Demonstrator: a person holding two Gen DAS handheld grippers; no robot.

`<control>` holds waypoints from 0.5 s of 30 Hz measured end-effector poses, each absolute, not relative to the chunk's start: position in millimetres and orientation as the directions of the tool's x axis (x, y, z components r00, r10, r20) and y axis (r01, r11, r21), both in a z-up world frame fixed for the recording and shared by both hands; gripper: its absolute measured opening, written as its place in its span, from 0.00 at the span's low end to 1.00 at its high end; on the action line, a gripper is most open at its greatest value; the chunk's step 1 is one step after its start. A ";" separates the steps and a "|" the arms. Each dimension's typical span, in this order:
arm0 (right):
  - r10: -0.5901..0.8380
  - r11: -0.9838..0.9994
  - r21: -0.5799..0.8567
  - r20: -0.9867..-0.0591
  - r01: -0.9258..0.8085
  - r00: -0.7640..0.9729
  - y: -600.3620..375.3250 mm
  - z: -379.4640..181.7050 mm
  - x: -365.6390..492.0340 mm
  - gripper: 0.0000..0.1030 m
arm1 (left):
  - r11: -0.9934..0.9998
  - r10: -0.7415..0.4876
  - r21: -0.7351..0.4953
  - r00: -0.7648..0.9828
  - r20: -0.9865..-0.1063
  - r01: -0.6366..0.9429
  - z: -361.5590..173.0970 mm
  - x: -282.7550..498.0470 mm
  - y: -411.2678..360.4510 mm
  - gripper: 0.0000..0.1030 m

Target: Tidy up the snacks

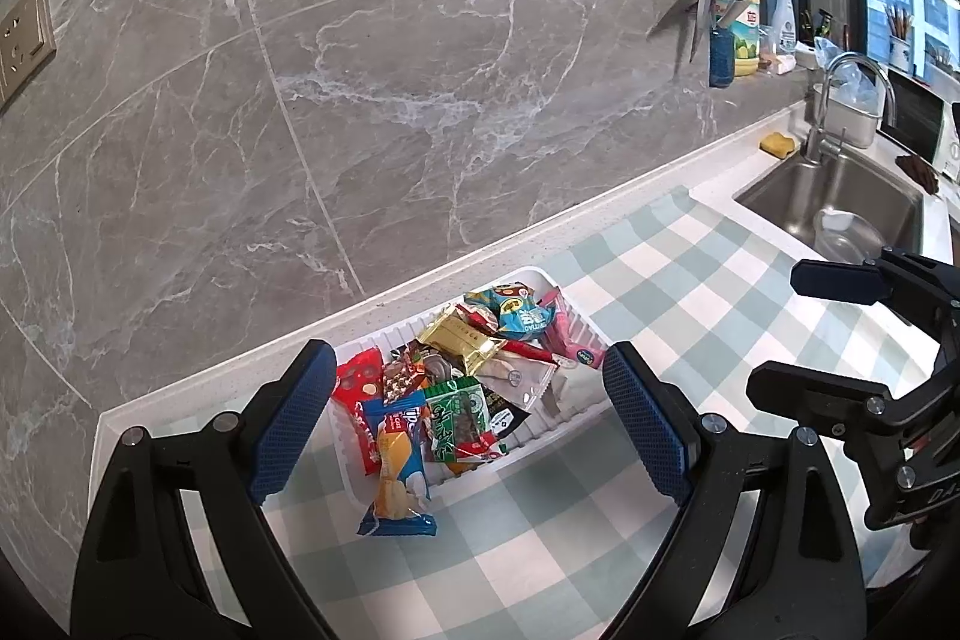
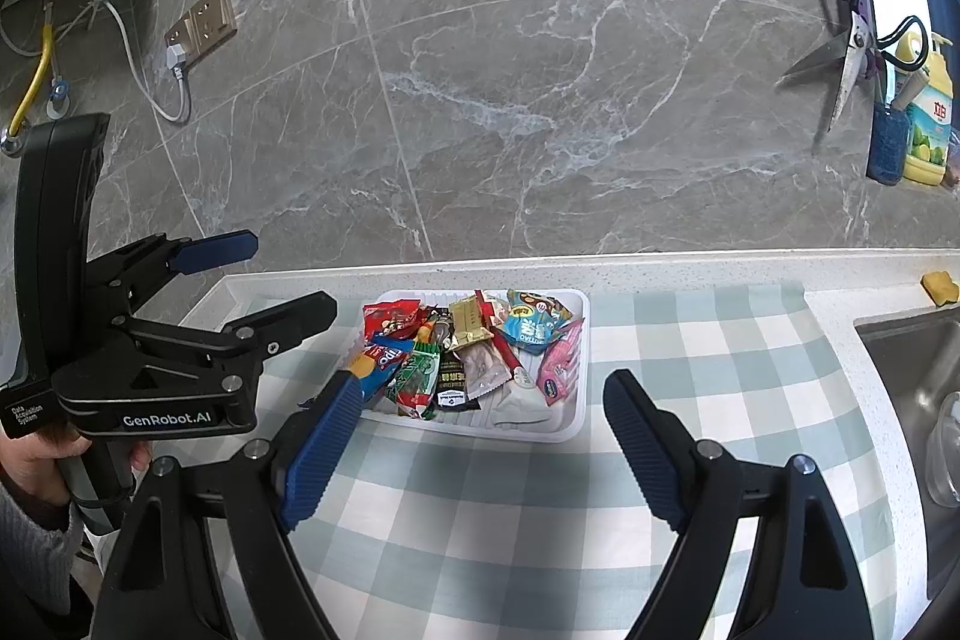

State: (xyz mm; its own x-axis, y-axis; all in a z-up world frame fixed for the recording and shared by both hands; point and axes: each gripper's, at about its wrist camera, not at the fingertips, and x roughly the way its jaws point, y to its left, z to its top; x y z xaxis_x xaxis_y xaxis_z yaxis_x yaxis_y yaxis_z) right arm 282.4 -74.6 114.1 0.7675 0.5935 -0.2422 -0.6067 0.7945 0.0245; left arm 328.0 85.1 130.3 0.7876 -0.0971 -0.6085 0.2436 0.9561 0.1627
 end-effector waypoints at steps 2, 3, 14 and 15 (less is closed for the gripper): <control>0.593 0.795 0.024 -0.243 -0.606 0.768 -74.6 114.2 282.2 0.83 | 0.954 -0.102 0.164 0.788 -0.607 0.250 130.1 327.8 84.7 0.88; 0.593 0.795 0.024 -0.243 -0.606 0.768 -74.7 114.3 282.0 0.83 | 0.953 -0.104 0.165 0.788 -0.607 0.253 130.1 327.7 84.2 0.88; 0.595 0.794 0.028 -0.242 -0.607 0.766 -75.4 113.5 282.0 0.83 | 0.946 -0.068 0.228 0.828 -0.557 0.231 134.9 321.7 78.1 0.88; 0.595 0.794 0.029 -0.241 -0.607 0.767 -75.7 113.5 281.4 0.83 | 0.942 -0.059 0.248 0.837 -0.544 0.227 135.4 319.6 76.4 0.88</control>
State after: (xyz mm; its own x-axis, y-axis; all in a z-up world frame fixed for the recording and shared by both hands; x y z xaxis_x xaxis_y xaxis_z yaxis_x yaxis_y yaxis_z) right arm 281.4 -75.7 113.5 0.7665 0.5952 -0.2413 -0.6074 0.7939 0.0288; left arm 319.6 76.4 135.4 0.8368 -0.0587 -0.5444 0.2272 0.9418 0.2477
